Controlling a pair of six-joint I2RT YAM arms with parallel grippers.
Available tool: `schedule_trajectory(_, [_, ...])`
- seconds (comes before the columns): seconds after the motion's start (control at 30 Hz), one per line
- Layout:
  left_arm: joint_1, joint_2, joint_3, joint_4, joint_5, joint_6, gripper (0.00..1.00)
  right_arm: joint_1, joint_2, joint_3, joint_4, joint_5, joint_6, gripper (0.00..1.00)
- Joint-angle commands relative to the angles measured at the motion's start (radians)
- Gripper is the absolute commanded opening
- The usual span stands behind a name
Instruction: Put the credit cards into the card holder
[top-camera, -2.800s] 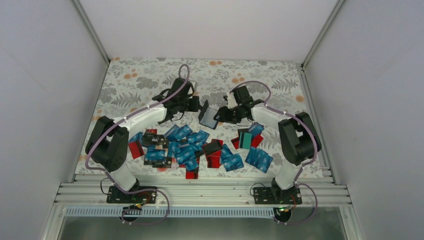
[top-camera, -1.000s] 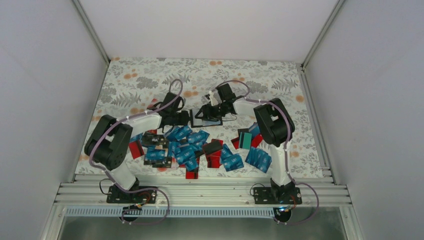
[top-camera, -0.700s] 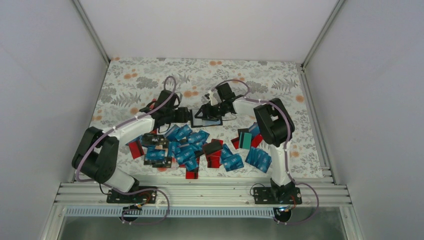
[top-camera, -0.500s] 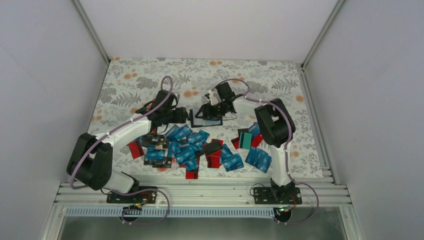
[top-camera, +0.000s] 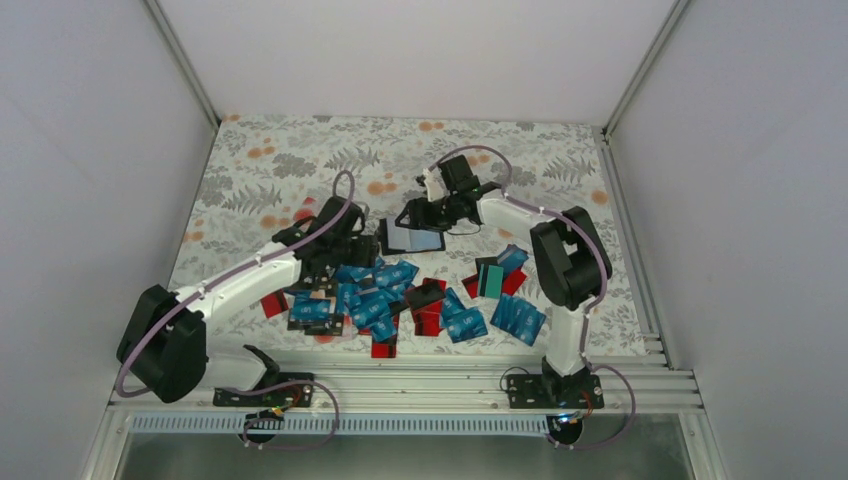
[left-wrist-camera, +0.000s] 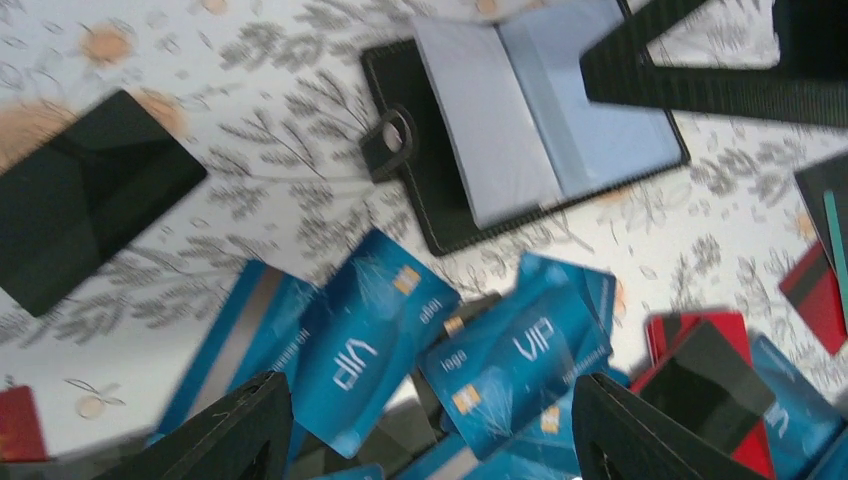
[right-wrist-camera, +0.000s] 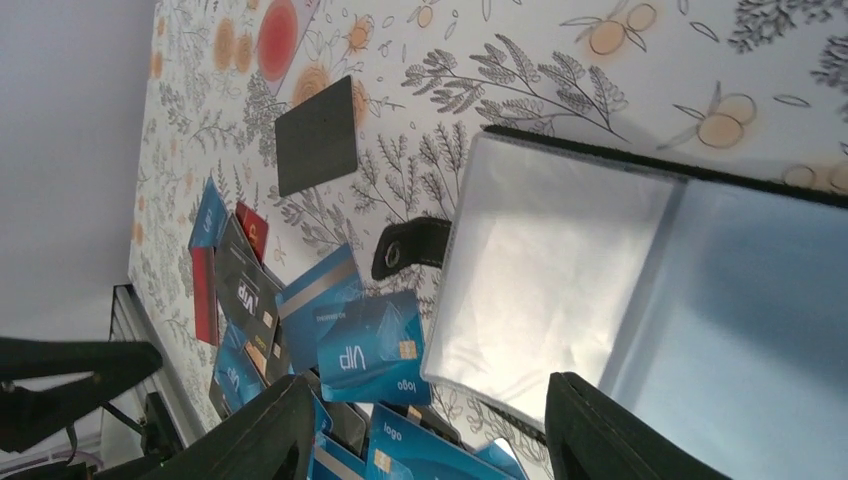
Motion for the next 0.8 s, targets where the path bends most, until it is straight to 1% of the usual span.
schedule_trajectory(0.0, [-0.054,-0.038,-0.042,-0.012,0.014,0.002,0.69,0.011,-0.066,-0.057,-0.007,0.058,-0.018,0.60])
schedule_trajectory(0.17, [-0.117,-0.051,-0.076,0.058,0.072,0.032,0.68,0.010,-0.121,-0.110,-0.018,0.115,-0.028,0.60])
schedule_trajectory(0.37, [-0.238,-0.002,-0.056,0.102,0.084,0.089,0.68,-0.001,-0.270,-0.229,-0.042,0.264,-0.008,0.60])
schedule_trajectory(0.53, [-0.368,0.063,-0.023,0.164,0.089,0.153,0.68,-0.003,-0.471,-0.353,-0.086,0.406,0.019,0.61])
schedule_trajectory(0.7, [-0.495,0.154,0.034,0.199,0.092,0.220,0.68,-0.007,-0.703,-0.448,-0.137,0.542,0.053,0.65])
schedule_trajectory(0.73, [-0.518,0.173,0.049,0.197,0.092,0.235,0.68,-0.009,-0.746,-0.465,-0.144,0.570,0.061,0.73])
schedule_trajectory(0.77, [-0.534,0.194,0.064,0.196,0.093,0.248,0.68,-0.013,-0.791,-0.481,-0.147,0.603,0.070,0.86])
